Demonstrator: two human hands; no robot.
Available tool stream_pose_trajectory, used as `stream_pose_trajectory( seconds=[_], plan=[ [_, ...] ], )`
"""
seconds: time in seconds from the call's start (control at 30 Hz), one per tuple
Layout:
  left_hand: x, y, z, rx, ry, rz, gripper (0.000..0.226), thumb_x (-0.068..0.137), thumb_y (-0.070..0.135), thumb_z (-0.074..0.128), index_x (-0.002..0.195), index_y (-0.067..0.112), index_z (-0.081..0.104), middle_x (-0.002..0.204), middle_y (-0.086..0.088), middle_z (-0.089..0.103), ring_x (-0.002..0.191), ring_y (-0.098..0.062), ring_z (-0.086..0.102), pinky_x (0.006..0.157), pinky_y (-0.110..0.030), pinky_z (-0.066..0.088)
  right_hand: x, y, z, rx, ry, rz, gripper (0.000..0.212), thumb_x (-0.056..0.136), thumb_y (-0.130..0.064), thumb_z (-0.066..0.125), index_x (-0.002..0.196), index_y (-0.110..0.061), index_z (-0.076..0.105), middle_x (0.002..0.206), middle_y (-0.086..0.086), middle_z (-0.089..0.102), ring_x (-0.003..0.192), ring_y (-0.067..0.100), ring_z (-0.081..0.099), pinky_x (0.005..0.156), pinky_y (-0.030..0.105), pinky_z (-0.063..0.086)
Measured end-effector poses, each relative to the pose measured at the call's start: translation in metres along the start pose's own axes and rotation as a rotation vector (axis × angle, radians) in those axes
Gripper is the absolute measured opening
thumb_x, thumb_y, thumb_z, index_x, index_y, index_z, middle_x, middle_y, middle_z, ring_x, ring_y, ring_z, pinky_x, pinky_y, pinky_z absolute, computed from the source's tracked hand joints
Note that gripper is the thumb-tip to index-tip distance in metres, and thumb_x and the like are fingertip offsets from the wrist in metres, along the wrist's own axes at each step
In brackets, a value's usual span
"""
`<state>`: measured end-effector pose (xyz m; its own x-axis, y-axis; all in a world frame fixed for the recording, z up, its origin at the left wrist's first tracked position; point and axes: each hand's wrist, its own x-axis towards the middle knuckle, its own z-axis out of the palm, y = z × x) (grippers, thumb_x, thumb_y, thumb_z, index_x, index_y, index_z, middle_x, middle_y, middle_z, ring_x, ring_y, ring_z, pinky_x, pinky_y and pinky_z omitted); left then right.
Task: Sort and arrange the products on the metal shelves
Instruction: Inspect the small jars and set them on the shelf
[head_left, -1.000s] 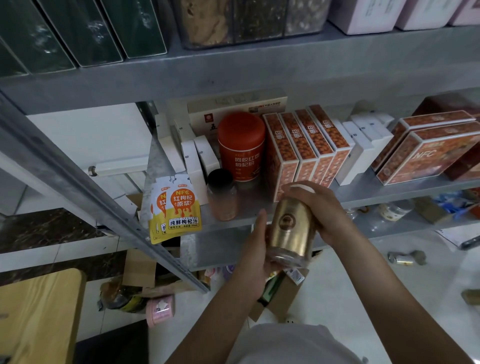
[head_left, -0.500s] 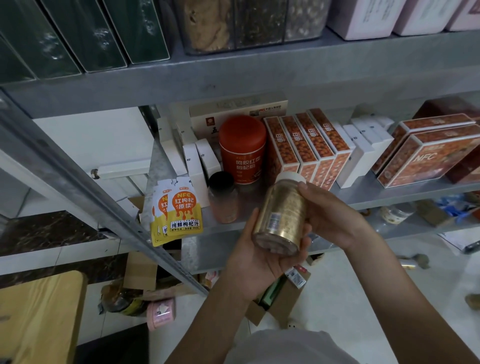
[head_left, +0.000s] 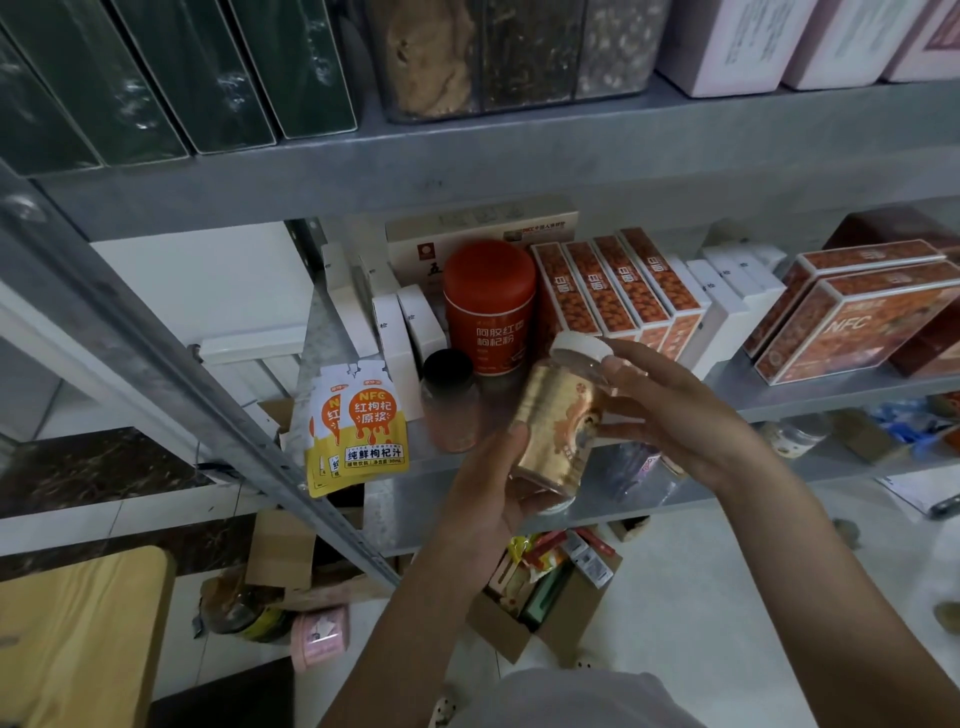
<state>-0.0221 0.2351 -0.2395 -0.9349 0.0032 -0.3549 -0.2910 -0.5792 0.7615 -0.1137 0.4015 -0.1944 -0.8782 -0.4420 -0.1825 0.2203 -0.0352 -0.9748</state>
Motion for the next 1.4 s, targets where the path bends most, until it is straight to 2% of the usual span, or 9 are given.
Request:
stream_pose_trajectory(
  seconds=[0.2, 0.37, 0.57, 0.7, 0.87, 1.0, 1.07, 1.2, 1.4],
  plan=[
    [0.001, -0.005, -0.003, 0.153, -0.007, 0.032, 0.043, 0.084, 0.045, 0.051, 0.117, 0.019, 0.061, 0.113, -0.009, 0.072, 0.104, -0.025, 0.068, 0.091, -0.038, 0.054, 0.0, -0.005, 0.008, -0.056, 0.069, -0.045, 0.047, 0.066, -0.046, 0.072, 0.109, -0.025, 0.069, 0.095, 0.006, 0.076, 0.086, 0.021, 0.073, 0.064, 0.026, 0.057],
    [0.002, -0.002, -0.005, 0.625, -0.036, 0.282, 0.032, 0.083, 0.048, 0.068, 0.111, 0.039, 0.055, 0.103, 0.02, 0.067, 0.096, 0.006, 0.064, 0.074, -0.009, 0.049, -0.001, -0.004, 0.014, -0.105, 0.14, -0.096, 0.031, 0.073, -0.035, 0.074, 0.102, -0.028, 0.067, 0.087, 0.001, 0.076, 0.079, 0.014, 0.073, 0.059, 0.022, 0.056],
    [0.004, 0.0, -0.008, 0.597, -0.104, 0.353, 0.051, 0.078, 0.045, 0.068, 0.124, 0.032, 0.052, 0.114, 0.017, 0.066, 0.106, 0.0, 0.063, 0.08, -0.014, 0.051, -0.004, -0.013, 0.012, -0.208, 0.095, -0.135, 0.036, 0.071, -0.043, 0.068, 0.102, -0.026, 0.066, 0.101, 0.005, 0.071, 0.083, 0.012, 0.072, 0.062, 0.019, 0.055],
    [0.004, -0.005, -0.007, 0.647, -0.095, 0.369, 0.049, 0.078, 0.053, 0.062, 0.123, 0.039, 0.05, 0.112, 0.03, 0.063, 0.107, 0.003, 0.061, 0.082, -0.013, 0.049, 0.003, -0.013, 0.009, -0.308, 0.179, -0.19, 0.017, 0.081, -0.025, 0.073, 0.097, -0.027, 0.067, 0.1, 0.012, 0.071, 0.088, 0.02, 0.069, 0.073, 0.031, 0.058],
    [0.004, 0.002, -0.017, 1.129, 0.05, 0.606, 0.076, 0.082, 0.072, 0.048, 0.14, 0.024, 0.043, 0.132, 0.013, 0.052, 0.12, -0.004, 0.052, 0.092, -0.028, 0.049, 0.008, -0.015, 0.014, -0.289, 0.16, -0.224, 0.034, 0.078, -0.02, 0.075, 0.109, -0.026, 0.064, 0.108, -0.006, 0.07, 0.093, 0.009, 0.068, 0.075, 0.024, 0.058],
    [0.006, 0.017, -0.028, 1.532, 0.355, 0.906, 0.065, 0.091, 0.051, 0.047, 0.132, 0.001, 0.055, 0.135, -0.02, 0.053, 0.124, -0.037, 0.052, 0.097, -0.048, 0.049, 0.015, -0.008, 0.026, -0.482, 0.202, -0.355, 0.036, 0.086, -0.015, 0.072, 0.116, -0.027, 0.058, 0.114, -0.012, 0.059, 0.098, 0.0, 0.057, 0.074, 0.011, 0.05],
    [0.009, 0.025, -0.034, 1.56, 0.388, 0.894, 0.051, 0.097, 0.035, 0.046, 0.134, 0.001, 0.053, 0.141, -0.02, 0.048, 0.129, -0.037, 0.048, 0.101, -0.048, 0.047, 0.018, 0.001, 0.036, -0.596, 0.218, -0.418, 0.043, 0.084, -0.015, 0.074, 0.122, -0.025, 0.056, 0.119, -0.01, 0.055, 0.1, -0.003, 0.052, 0.077, 0.007, 0.046],
    [0.017, 0.033, -0.047, 1.695, 0.404, 0.84, 0.053, 0.091, 0.01, 0.052, 0.141, -0.002, 0.044, 0.148, -0.021, 0.042, 0.137, -0.037, 0.04, 0.11, -0.05, 0.039, 0.028, 0.027, 0.05, -0.933, 0.288, -0.568, 0.053, 0.082, -0.008, 0.075, 0.131, -0.01, 0.054, 0.132, 0.009, 0.054, 0.117, 0.019, 0.05, 0.095, 0.018, 0.036],
    [0.022, 0.027, -0.054, 1.762, 0.358, 0.74, 0.072, 0.079, -0.004, 0.066, 0.145, 0.0, 0.038, 0.152, -0.017, 0.038, 0.142, -0.032, 0.035, 0.109, -0.047, 0.041, 0.04, 0.05, 0.062, -0.984, 0.308, -0.641, 0.046, 0.084, -0.002, 0.072, 0.127, -0.004, 0.056, 0.131, 0.016, 0.055, 0.117, 0.032, 0.055, 0.091, 0.033, 0.049]
  ],
)
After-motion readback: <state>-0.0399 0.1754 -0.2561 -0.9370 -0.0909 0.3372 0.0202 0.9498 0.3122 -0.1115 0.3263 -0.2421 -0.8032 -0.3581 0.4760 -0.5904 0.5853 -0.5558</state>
